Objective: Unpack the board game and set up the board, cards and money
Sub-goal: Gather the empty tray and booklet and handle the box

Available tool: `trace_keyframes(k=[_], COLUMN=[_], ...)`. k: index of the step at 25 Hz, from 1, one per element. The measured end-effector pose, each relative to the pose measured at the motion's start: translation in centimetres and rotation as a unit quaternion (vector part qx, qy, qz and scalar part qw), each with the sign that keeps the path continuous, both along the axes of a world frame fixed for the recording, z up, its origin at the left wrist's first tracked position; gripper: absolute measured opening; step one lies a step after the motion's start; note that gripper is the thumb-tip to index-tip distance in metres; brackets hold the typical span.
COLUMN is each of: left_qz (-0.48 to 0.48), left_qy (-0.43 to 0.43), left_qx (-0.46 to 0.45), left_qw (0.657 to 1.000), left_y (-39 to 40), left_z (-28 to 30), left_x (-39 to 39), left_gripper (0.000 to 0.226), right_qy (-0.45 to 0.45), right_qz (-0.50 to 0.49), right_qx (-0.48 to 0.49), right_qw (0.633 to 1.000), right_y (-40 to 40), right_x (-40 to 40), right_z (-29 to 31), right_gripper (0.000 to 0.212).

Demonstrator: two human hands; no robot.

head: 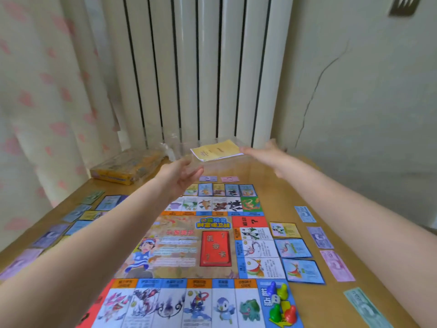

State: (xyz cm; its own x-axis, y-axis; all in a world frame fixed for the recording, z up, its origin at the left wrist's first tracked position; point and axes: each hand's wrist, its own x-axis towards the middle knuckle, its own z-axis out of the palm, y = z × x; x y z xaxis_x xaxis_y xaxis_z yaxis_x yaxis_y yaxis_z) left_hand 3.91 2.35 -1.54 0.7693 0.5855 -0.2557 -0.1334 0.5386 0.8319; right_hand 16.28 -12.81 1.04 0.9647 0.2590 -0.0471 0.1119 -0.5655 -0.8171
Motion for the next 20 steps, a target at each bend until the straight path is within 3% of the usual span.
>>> trace_keyframes(k=[2, 4, 6, 8, 10, 12, 17, 20], left_qz=[0.037, 0.055, 0.049, 0.024, -0.034, -0.057, 0.086, 0.112], left_qy=[-0.011, -0.010, -0.005, -0.005, 0.010, 0.051, 0.194, 0.198], left_qx=[-0.005, 0.004, 0.016, 0.028, 0.065, 0.110, 0.140, 0.156], left_qw=[0.999, 0.998, 0.999, 0.999, 0.997, 0.991, 0.967, 0.961], left_y=[1.9, 3.1, 3.7, 4.5, 5.7, 8.0, 15.8, 17.5], left_z=[-0.1, 0.0, 0.0, 0.0, -0.4, -1.1, -3.7, -4.2], left_x=[-1.1, -2.0, -2.2, -2.2, -2.3, -2.5, -3.4, -2.5], left_gripper=[0.043, 0.043, 0.045, 0.048, 0.047, 0.033, 0.022, 0.032], right_qy=[0.147, 0.262, 0.328, 0.345, 0.329, 0.313, 0.305, 0.300], right_qz=[-0.008, 0.012, 0.031, 0.026, 0.002, -0.012, -0.018, -0.001], right_qx=[0.172, 0.310, 0.389, 0.427, 0.433, 0.429, 0.388, 0.368], right_qw=[0.974, 0.914, 0.860, 0.835, 0.839, 0.847, 0.869, 0.880], right_y=[2.1, 4.5, 7.1, 9.7, 11.4, 12.0, 11.2, 12.1], right_x=[-1.3, -2.8, -4.4, -5.4, -5.5, -4.9, -3.0, -2.2], right_z=[-0.6, -0.7, -0.7, -1.1, -1.5, -1.6, -1.4, -1.8], right_gripper=[0.097, 0.080, 0.073, 0.057, 0.044, 0.036, 0.032, 0.038])
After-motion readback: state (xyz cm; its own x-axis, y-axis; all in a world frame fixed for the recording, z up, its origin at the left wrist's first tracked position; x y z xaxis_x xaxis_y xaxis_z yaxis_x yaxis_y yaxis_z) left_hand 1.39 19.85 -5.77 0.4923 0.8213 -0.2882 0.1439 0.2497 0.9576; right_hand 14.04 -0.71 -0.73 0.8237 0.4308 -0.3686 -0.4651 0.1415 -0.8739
